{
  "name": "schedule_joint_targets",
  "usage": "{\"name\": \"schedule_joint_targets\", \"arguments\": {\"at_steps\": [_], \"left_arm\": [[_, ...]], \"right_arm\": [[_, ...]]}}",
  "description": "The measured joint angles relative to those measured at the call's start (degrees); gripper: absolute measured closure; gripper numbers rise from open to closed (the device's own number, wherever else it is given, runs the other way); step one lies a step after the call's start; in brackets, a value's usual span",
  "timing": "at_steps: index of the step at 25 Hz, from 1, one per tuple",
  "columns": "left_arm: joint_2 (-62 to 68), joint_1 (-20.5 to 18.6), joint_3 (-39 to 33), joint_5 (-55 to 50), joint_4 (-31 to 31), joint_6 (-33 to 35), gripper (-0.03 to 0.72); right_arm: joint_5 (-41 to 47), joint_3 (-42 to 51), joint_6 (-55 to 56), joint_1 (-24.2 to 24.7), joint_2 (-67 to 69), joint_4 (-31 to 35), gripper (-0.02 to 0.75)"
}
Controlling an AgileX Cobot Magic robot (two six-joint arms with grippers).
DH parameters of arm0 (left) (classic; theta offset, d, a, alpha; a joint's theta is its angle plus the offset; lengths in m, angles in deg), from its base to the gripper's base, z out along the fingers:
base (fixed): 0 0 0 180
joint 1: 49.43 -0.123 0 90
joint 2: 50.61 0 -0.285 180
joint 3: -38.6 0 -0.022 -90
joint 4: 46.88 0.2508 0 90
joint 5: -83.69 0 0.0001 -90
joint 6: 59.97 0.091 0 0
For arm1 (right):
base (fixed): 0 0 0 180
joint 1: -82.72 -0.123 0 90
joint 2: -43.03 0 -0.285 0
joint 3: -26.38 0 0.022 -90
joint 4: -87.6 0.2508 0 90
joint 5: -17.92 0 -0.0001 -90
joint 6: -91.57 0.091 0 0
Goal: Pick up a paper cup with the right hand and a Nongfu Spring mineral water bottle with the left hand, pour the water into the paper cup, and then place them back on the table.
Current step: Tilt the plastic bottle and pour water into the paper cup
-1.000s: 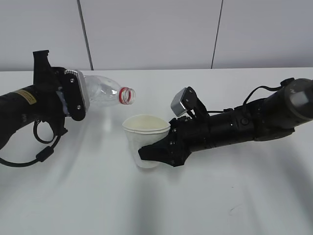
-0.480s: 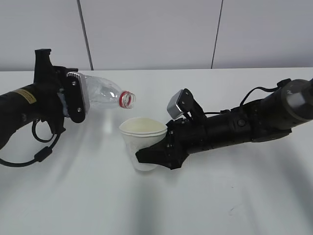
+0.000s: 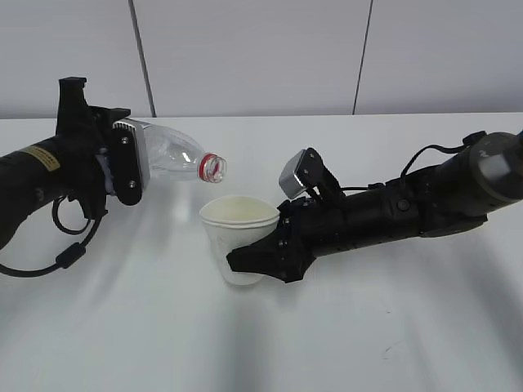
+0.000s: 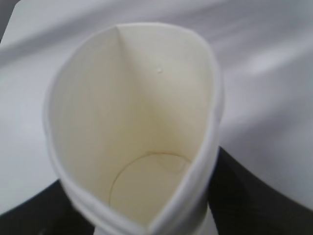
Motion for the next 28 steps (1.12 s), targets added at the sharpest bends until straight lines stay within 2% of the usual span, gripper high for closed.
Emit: {"name": "schedule_joint_targets", "arguments": {"at_steps": [28], "left_arm": [[0.0, 0.0, 0.0, 0.8, 0.1, 2.6, 0.3]], "right_arm": [[0.2, 0.0, 0.0, 0.0, 0.0, 0.0, 0.266]]}}
